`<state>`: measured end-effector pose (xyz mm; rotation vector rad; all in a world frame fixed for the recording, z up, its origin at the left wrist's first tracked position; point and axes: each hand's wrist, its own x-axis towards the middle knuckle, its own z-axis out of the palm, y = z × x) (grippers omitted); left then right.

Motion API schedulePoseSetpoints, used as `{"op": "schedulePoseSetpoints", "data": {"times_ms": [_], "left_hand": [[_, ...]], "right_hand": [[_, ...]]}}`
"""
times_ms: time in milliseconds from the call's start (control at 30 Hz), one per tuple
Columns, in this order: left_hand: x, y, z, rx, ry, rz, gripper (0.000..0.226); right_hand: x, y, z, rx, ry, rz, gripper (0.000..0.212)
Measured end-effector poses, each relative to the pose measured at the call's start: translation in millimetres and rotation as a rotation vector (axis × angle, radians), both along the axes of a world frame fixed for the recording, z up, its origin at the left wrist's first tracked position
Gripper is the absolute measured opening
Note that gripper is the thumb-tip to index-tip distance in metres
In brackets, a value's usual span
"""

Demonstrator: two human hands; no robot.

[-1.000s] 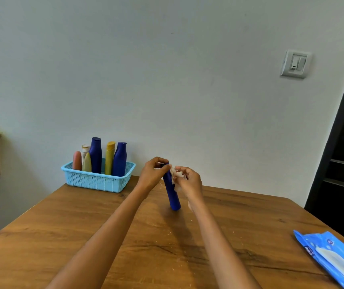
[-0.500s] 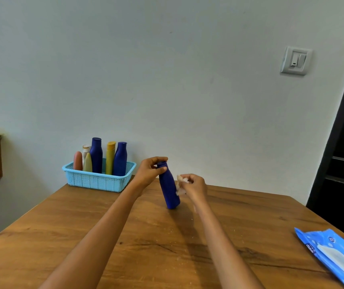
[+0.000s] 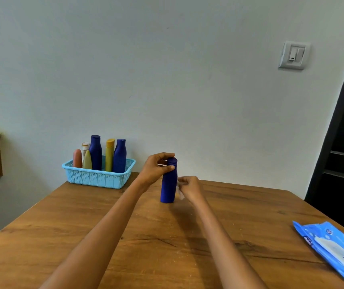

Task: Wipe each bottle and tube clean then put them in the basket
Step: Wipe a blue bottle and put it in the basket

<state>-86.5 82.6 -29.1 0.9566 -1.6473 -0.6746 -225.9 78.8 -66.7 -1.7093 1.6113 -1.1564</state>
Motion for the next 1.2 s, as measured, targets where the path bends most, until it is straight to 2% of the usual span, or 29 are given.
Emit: {"op": "schedulePoseSetpoints", "data": {"times_ms": [67,167,267,433,633,767,900,1200], "left_hand": [[-2,-1,1,0.006,-0.028,0.022,0.038],[-2,-4,0,0.002,-0.075,0.068,0.038],[-3,-6,-4,-0.012,-0.076,0.105,0.039],[-4,-5,3,-0.020,0.117,0.121,0.036],[5,-4,20,-0.052,0.282,0.169,0.041],[6,-1,21,-0.048,0.358,0.206,0.043],[0,-1,21,-0.032,0.391,0.259,0.043],[-10,-4,7,-0.026,0.318,0.337,0.042]], "right_hand": [[1,-1,-4,0.036,-0.022,-0.007,0.025],[2,5,6,-0.055,-0.062,-0.033,0.024],[3,15,24,-0.155,-0.197,-0.007,0.023],[7,18,33,-0.265,-0.240,-0.018,0.024],[2,14,19,-0.122,-0.167,-0.052,0.020],[-2,9,9,-0.058,-0.219,-0.091,0.017],[-6,8,7,-0.122,-0.326,-0.159,0.018],[12,11,9,-0.275,-0.148,-0.157,0.020]]}}
